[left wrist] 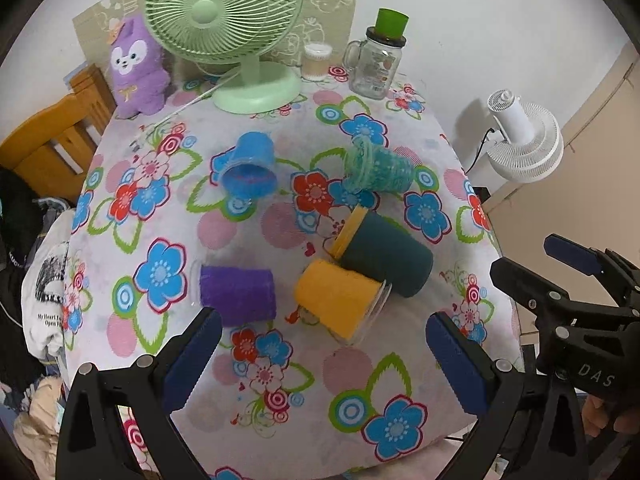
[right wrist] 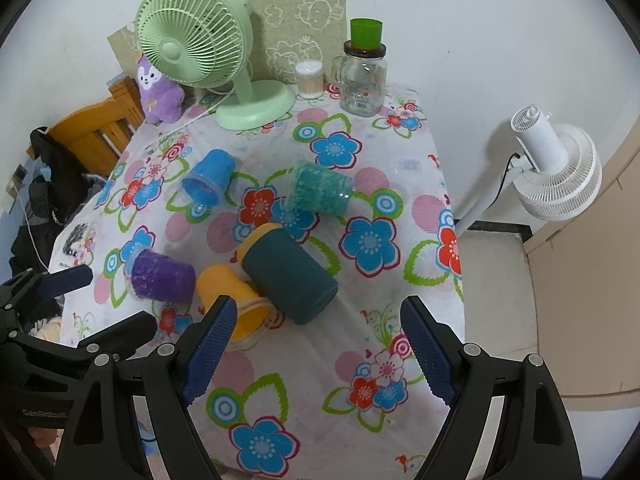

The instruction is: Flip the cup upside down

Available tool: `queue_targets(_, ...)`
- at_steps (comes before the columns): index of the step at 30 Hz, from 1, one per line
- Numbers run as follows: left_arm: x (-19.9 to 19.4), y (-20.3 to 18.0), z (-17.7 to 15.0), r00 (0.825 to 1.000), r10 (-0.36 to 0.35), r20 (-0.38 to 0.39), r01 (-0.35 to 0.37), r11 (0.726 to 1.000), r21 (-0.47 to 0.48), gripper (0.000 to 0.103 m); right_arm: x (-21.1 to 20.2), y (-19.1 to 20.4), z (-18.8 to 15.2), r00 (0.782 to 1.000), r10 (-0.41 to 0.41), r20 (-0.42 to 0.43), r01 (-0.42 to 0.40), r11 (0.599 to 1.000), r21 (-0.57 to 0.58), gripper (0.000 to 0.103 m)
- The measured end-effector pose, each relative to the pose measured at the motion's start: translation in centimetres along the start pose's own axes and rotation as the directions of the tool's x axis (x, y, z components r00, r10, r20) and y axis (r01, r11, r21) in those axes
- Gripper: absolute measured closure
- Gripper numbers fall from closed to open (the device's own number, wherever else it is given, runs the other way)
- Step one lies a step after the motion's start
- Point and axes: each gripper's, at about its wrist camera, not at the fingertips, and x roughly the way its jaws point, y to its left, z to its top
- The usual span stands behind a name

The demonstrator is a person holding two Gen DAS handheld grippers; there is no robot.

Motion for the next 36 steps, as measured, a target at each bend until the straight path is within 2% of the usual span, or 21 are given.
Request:
queue_targets(4,1.3,-0.3,1.3,1.0,-0.001,-0.008,0.001,1.0,-0.004,0.0,0.9,-1.2,1.3,1.0,-0.002,0.002,0.002,1.0,0.009,0.017)
queue_targets(8,3.2,-0.9,1.7,0.999,0.032,-0.026,-0.031,0.999,0.022,0.0,2.2,-2.2,2.3,1.0,-0.002,-0.011,0.002,1.0,0.013,0.017)
queue_targets(13,5.8,-1.3,1.5,0.997,0.004,-0.071,0.0,0.998,0.063,0.0,4.4,-2.5,2.7,0.999,-0.001,-0.047,0.001,1.0,0.006,0.017)
queue_targets(20,8.8,-2.1,1.2,0.993,-0.005,-0.115,0.027,0.982,0.189,0.0,7.2,-2.2,1.7,0.994,0.024,-0.107,-0.022,1.0,0.019,0.017)
queue_targets(24,10.6,-1.7,1.2,0.985,-0.044,-0.166,0.078,0.976,0.204,0.0,8.6,-1.6,1.0,0.99,0.033,-0.135,-0.03,0.999,0.026,0.017)
queue_targets(31,13.1,-1.9,1.0,0.977,-0.071,-0.202,0.125,0.955,0.269,0.0,10.6,-1.0,0.3,0.984,0.032,-0.177,-0.024,0.999,0.045,0.017)
queue_targets(33,14.0,-1.9,1.0,0.973,-0.073,-0.217,0.134,0.95,0.283,0.002,11.1,-0.9,0.1,0.982,0.027,-0.187,-0.018,0.999,0.051,0.017)
queue_targets(36,14.8,-2.2,0.8,0.969,-0.08,-0.233,0.153,0.938,0.312,0.012,11.7,-0.9,-0.1,0.979,0.019,-0.203,-0.005,0.998,0.068,0.017)
